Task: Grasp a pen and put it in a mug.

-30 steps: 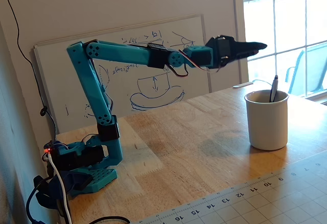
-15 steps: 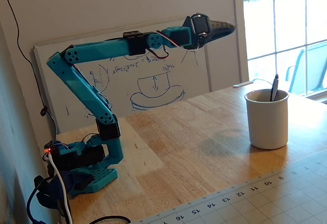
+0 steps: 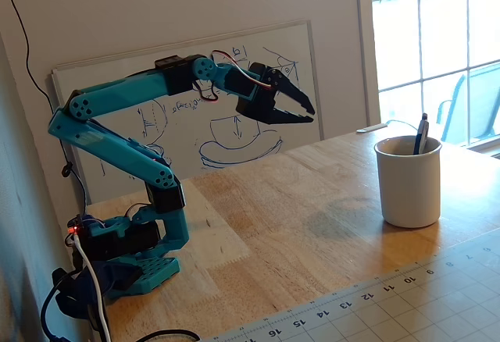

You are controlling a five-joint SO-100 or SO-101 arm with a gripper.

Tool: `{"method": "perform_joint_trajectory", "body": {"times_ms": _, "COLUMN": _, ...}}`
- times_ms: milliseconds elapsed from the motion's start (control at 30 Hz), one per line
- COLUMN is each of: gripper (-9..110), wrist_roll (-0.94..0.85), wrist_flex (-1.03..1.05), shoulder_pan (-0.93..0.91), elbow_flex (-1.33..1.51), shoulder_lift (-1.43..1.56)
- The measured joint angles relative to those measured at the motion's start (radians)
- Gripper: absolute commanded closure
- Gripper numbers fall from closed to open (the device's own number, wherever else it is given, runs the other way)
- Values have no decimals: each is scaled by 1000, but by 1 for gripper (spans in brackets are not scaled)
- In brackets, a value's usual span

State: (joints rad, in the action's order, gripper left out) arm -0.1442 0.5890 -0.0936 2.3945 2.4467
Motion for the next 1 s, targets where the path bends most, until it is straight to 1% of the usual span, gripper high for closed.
{"method": "perform_joint_trajectory", "body": {"times_ms": 133, "gripper": 100, "wrist_roll": -46, "wrist_flex": 95, "shoulder_pan": 0, "elbow_flex": 63, "shoulder_lift": 89}}
{"method": "perform_joint_trajectory", "body": {"times_ms": 333, "gripper": 100, "wrist_roll": -57, "wrist_flex": 216, "shoulder_pan": -40, "elbow_flex": 224, "shoulder_lift": 250}}
{"method": "perform_joint_trajectory", "body": {"times_ms": 600, "gripper": 100, "wrist_roll": -57, "wrist_flex": 270, "shoulder_pan": -67, "elbow_flex": 460, "shoulder_lift": 472}}
{"method": "perform_joint_trajectory", "body": {"times_ms": 800, "gripper": 100, "wrist_roll": 48, "wrist_flex": 270, "shoulder_pan": -67, "elbow_flex": 589, "shoulder_lift": 588}}
{"method": "perform_joint_trajectory", "body": {"times_ms": 1000, "gripper": 100, "wrist_roll": 135, "wrist_flex": 270, "shoulder_pan": -67, "elbow_flex": 621, "shoulder_lift": 609}}
